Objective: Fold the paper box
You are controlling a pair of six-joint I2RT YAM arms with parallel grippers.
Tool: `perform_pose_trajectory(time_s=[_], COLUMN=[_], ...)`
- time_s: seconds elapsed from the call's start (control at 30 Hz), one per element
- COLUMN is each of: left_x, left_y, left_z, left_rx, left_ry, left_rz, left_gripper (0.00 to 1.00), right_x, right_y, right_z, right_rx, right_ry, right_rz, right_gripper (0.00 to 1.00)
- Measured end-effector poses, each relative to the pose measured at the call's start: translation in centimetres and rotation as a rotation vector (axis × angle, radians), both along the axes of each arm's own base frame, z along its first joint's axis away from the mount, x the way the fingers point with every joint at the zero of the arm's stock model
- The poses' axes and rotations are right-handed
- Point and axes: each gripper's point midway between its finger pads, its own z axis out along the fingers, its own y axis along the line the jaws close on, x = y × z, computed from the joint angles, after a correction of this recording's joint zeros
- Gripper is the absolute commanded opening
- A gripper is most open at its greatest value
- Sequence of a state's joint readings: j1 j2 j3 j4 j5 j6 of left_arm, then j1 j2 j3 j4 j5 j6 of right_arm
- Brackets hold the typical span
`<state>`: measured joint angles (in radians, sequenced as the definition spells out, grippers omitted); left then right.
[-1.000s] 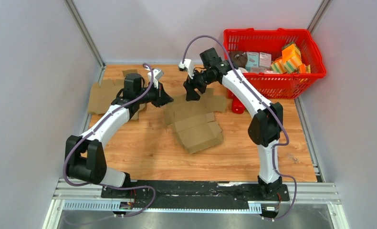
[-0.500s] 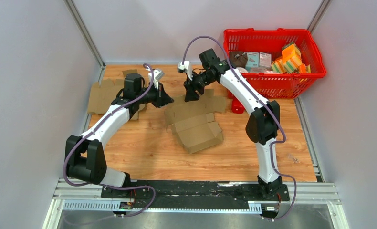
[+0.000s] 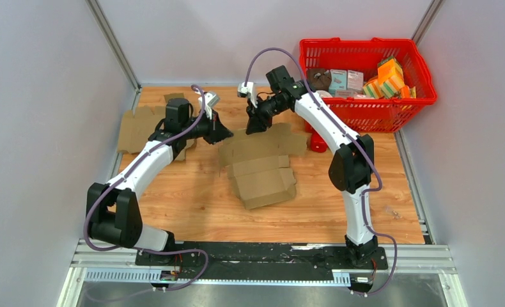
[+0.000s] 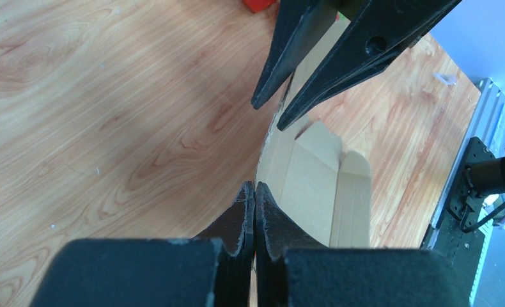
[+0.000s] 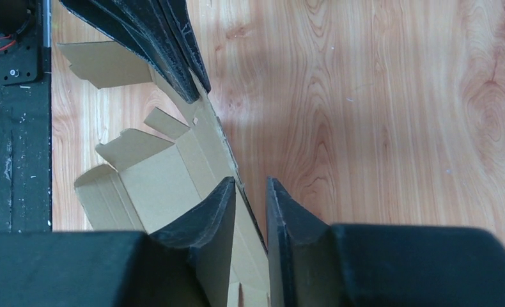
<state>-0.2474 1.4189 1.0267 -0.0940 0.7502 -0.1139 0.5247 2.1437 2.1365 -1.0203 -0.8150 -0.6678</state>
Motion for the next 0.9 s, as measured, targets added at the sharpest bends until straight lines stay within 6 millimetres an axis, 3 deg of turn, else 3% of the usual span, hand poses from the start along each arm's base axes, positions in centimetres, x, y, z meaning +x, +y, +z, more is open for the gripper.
perform_pose_trajectory(time_s=[0.1,0.2,0.23,0.33,0.47,0.67,0.9], left_x=[0.1,0.6,0.9,1.4,1.5,0.5,-1.6], left_y=[0.1,0.6,0.7,0.7,-0.3,-3.5,-4.3], left_z=[0.2,0.0,-0.1,0.3,0.9,1.2,-2.0], left_rx=[0.002,0.017,0.021,-0.001,-0.039,-0.096,-0.126], left_ry=[-0.009,-0.002,0.003,0.019,0.013,0.020,0.101], left_rz=[0.013,0.055,0.076,0.118,0.141,0.121,0.176], left_gripper=[0.01,0.23,0.36,0.49,0.49,0.47,0.57], right_x=[-0.2,-0.7,-0.9,-1.5,-2.3,-3.3,-3.3], right_y=[0.2,0.4,0.4,0.2,-0.5,-1.2,-1.6], right_z=[-0.1,-0.5,-0.6,-1.1,-1.2,0.4,2.0], right_rx=[0.012,0.021,0.021,0.005,-0.011,0.001,0.010], right_ry=[0.007,0.041,0.052,0.075,0.114,0.153,0.158], right_rz=[0.006,0.005,-0.001,-0.034,-0.086,-0.162,-0.221], right_gripper=[0.05,0.00,0.00,0.00,0.00,0.00,0.00])
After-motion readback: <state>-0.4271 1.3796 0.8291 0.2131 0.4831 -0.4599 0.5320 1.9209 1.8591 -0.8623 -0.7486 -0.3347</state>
